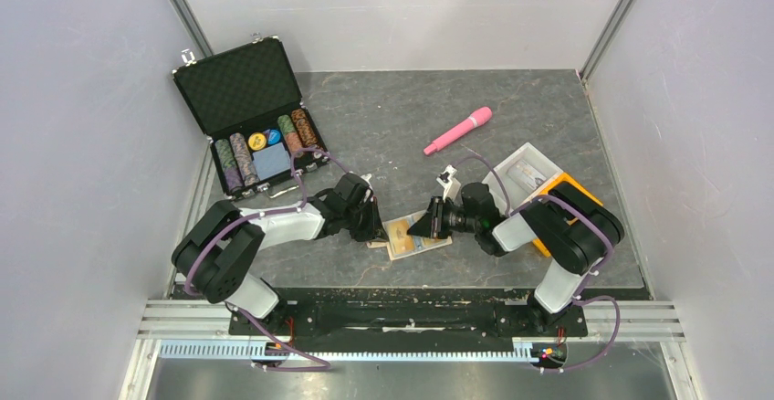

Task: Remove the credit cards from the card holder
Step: Remove the credit card from the card holder.

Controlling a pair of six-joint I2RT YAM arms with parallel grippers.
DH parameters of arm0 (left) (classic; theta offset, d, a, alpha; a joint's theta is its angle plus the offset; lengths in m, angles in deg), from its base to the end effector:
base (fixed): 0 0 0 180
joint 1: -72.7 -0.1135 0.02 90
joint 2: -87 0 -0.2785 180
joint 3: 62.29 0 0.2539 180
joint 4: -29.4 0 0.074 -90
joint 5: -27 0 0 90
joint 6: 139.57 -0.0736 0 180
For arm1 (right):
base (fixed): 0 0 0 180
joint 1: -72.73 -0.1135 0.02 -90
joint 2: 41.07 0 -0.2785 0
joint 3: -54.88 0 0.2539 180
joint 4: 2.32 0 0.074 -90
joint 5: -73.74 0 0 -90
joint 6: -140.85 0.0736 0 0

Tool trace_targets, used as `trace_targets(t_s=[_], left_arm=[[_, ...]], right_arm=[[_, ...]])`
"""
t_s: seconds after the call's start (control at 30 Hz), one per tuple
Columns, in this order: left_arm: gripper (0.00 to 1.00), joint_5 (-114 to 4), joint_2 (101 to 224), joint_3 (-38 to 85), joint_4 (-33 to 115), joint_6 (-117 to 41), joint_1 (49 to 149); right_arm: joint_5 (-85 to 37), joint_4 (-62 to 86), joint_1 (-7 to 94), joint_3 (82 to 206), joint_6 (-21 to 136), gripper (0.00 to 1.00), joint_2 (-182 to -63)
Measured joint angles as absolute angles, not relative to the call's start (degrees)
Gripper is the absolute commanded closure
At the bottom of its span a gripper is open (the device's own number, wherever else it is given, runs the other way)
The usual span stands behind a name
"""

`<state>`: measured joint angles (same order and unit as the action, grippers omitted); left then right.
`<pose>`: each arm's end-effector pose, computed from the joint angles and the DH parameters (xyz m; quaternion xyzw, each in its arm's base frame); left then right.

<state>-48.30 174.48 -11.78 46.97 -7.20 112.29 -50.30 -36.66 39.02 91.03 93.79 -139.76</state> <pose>0.2153 -0.2023 0.1208 0.0160 0.9453 -0.2901 0.1481 0.2251 0.1997 0.0997 -0.0838 0.8299 0.5015 0.2295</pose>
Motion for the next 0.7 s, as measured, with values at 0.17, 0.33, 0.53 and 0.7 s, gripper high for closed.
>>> trace_targets(t_s=[0.17, 0.33, 0.53, 0.7], left_arm=[[0.86, -48.26, 174.46, -11.89, 46.79, -7.2, 112.29], [0.86, -48.26, 174.37, -12.0, 46.7, -7.2, 112.29], [0.86, -48.26, 174.24, -12.26, 46.31, -7.18, 112.29], [0.86, -48.28, 174.2, -12.3, 46.31, -7.18, 112.29]], right_arm=[[-50.54, -37.9, 39.15, 90.99, 94.82, 0.9, -139.76], [-51.13, -39.7, 39.24, 90.77, 96.52, 0.92, -140.18], [-51.19, -40.44, 39.26, 90.77, 97.31, 1.0, -140.46], [-50.69, -39.43, 39.26, 90.77, 96.41, 1.0, -140.31]])
